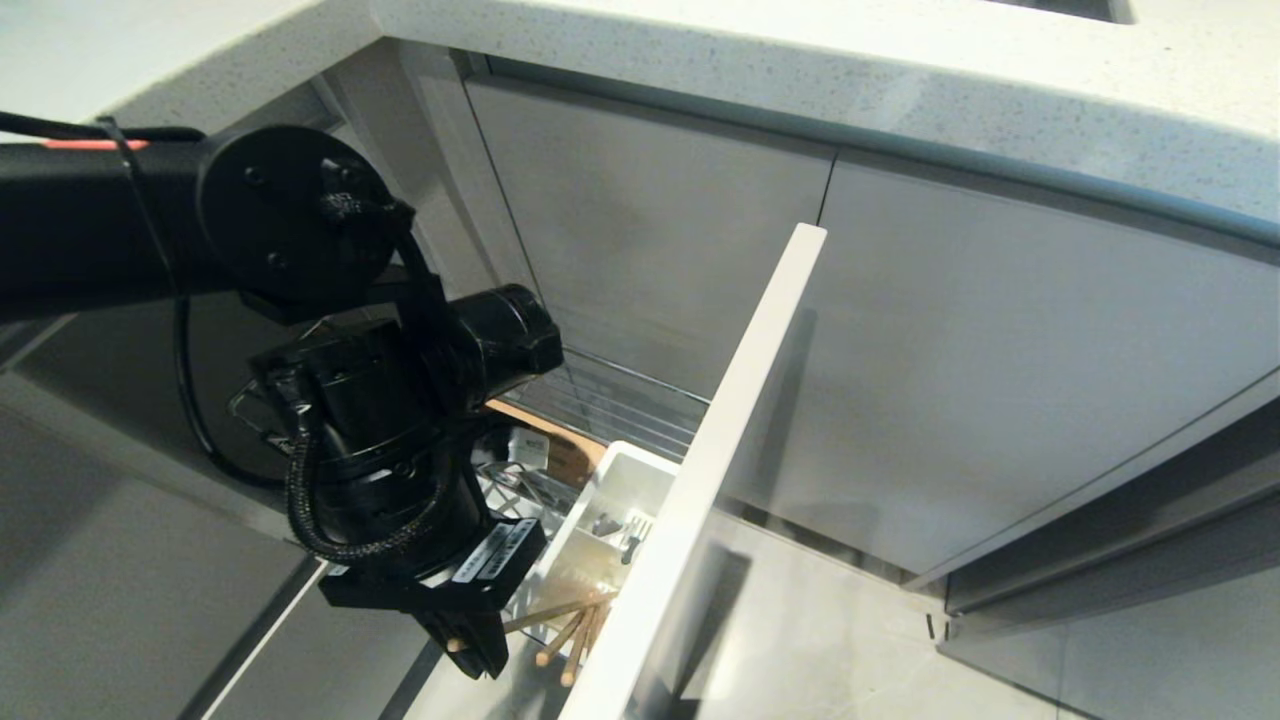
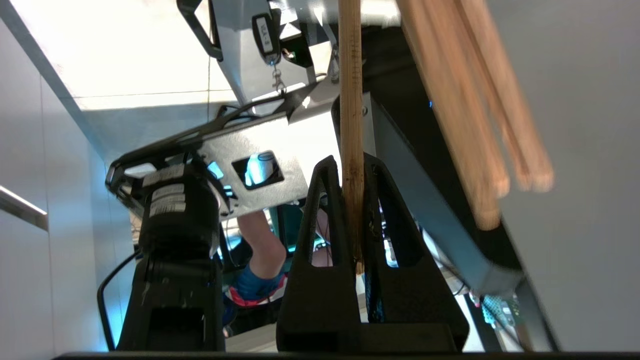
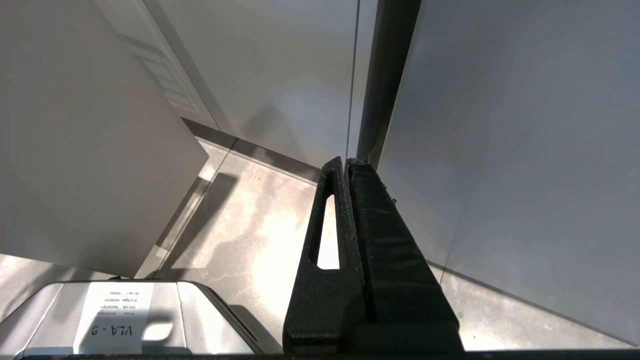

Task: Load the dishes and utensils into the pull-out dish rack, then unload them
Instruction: Take the chopsticks out of the cupboard

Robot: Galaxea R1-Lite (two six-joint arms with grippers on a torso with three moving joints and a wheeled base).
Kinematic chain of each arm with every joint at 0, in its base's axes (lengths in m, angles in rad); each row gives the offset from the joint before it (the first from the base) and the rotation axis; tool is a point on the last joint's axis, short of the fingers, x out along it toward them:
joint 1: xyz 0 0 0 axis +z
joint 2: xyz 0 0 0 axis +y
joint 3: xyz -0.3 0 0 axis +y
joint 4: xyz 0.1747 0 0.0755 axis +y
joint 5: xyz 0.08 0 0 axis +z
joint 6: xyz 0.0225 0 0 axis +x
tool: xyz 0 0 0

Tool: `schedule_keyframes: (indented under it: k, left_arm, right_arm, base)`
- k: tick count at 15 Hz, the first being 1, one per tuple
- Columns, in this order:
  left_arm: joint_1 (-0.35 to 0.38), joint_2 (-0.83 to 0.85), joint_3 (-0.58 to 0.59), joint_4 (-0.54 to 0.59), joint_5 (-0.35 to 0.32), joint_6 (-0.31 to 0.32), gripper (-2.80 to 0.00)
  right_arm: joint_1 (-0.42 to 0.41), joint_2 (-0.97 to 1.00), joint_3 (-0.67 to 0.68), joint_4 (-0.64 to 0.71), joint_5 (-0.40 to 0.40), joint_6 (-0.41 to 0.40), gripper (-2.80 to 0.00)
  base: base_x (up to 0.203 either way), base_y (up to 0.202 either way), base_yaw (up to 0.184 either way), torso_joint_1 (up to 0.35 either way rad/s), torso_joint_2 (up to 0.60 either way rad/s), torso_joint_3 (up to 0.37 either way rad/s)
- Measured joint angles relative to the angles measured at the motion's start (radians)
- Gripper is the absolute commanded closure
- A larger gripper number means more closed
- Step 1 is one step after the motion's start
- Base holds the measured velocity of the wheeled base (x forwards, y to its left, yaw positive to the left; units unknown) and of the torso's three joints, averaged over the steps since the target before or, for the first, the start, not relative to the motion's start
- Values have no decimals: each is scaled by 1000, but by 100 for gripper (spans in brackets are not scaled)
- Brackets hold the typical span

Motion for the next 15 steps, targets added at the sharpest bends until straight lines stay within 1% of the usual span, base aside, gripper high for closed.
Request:
schedule_keyframes:
  k: [9, 12, 15]
  left_arm:
    - [-21, -166, -13, 23, 6, 2, 0]
    - [-30, -210, -42, 63, 6, 2, 0]
    - [-31, -230, -70, 69, 15, 2, 0]
  right_arm:
    - [0, 0, 0, 0, 0, 0, 0]
    - [0, 0, 0, 0, 0, 0, 0]
    - [0, 0, 0, 0, 0, 0, 0]
  base:
    - [0, 0, 0, 0, 0, 0]
    - [0, 0, 0, 0, 0, 0]
    - [0, 0, 0, 0, 0, 0]
